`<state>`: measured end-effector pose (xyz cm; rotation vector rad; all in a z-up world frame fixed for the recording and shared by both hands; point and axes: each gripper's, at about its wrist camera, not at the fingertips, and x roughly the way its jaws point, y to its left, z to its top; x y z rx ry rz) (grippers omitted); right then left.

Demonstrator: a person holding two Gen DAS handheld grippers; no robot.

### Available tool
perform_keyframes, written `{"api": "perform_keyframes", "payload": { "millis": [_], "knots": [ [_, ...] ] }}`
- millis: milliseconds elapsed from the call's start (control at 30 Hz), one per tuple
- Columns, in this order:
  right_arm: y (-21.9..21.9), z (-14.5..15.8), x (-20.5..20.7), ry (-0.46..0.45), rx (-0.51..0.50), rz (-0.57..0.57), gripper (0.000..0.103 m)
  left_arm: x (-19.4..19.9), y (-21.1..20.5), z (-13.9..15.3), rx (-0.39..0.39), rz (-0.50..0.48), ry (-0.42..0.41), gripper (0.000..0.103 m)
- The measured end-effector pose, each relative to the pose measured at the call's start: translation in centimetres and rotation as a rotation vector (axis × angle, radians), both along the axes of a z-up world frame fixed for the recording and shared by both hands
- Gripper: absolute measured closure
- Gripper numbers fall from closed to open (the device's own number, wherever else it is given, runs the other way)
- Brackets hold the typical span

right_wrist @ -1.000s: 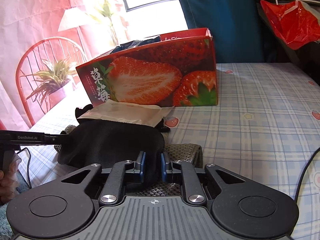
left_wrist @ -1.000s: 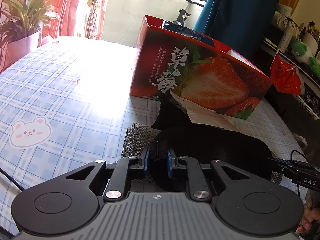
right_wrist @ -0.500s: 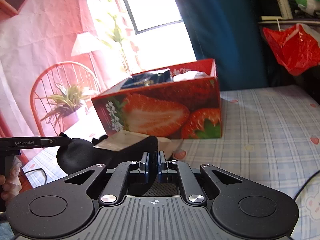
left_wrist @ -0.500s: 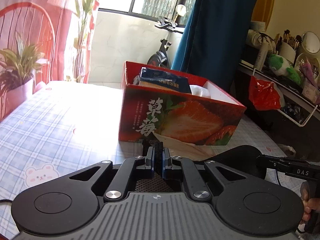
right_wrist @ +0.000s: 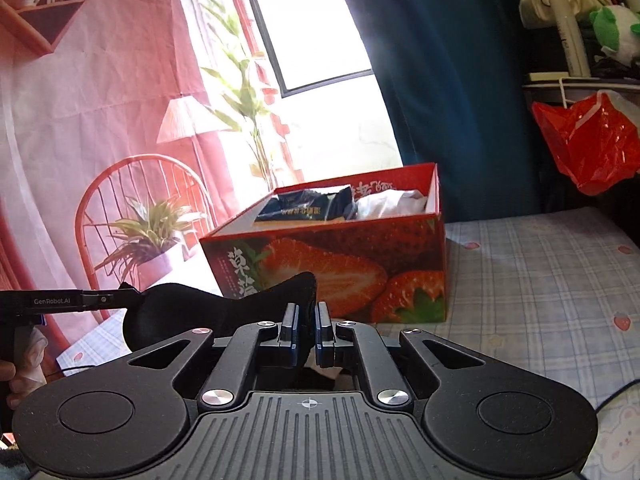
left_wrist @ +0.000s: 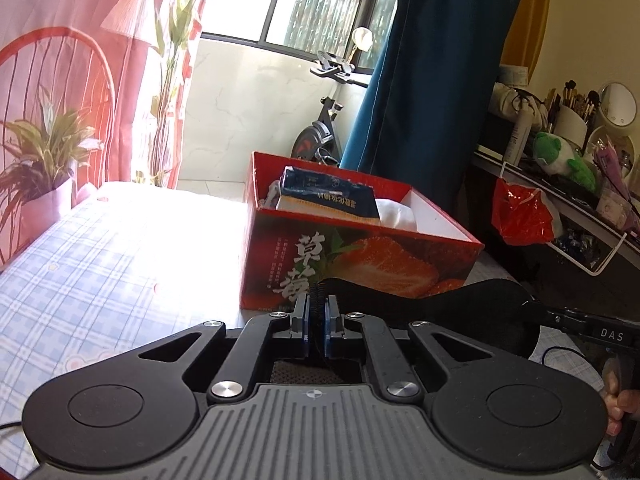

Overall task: Organize soft objects
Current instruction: 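Lift the black fabric with both grippers over the red box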

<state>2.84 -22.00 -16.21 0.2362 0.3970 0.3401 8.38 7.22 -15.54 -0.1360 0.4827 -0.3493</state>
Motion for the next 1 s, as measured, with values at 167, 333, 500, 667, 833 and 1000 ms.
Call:
{"api": "perform_keyframes", "payload": {
  "millis": [167,333,500,667,833,1000],
  "knots": [
    [-0.4,3.4,2.7,-0.076,-0.065,0.014,0.096,2.8,-0.9,3.4,0.018,-0.007,-0.086,0.095],
    [-0.4,7.3,7.4,-0.153,-0.135,0.006,0.096,7.0,-2.7,6.5,0.063,-0.005,-0.163,0.095],
    [0.2,8.7,13.1,-0.149,-0.201,-0.018,0.096,12.1,-4.7,7.3,0.093,0.002,-0.133,0.095],
    [1.2,7.1,17.2,-0.073,-0.246,-0.020,0.096,15.8,-6.1,5.6,0.134,0.001,-0.054,0.095],
    [1.2,4.5,19.5,0.035,-0.259,-0.020,0.096,17.8,-6.4,2.9,0.156,-0.012,0.065,0.095],
    [0.8,2.7,20.8,0.124,-0.226,-0.038,0.096,18.9,-6.7,1.4,0.198,-0.019,0.135,0.095]
  ]
}}
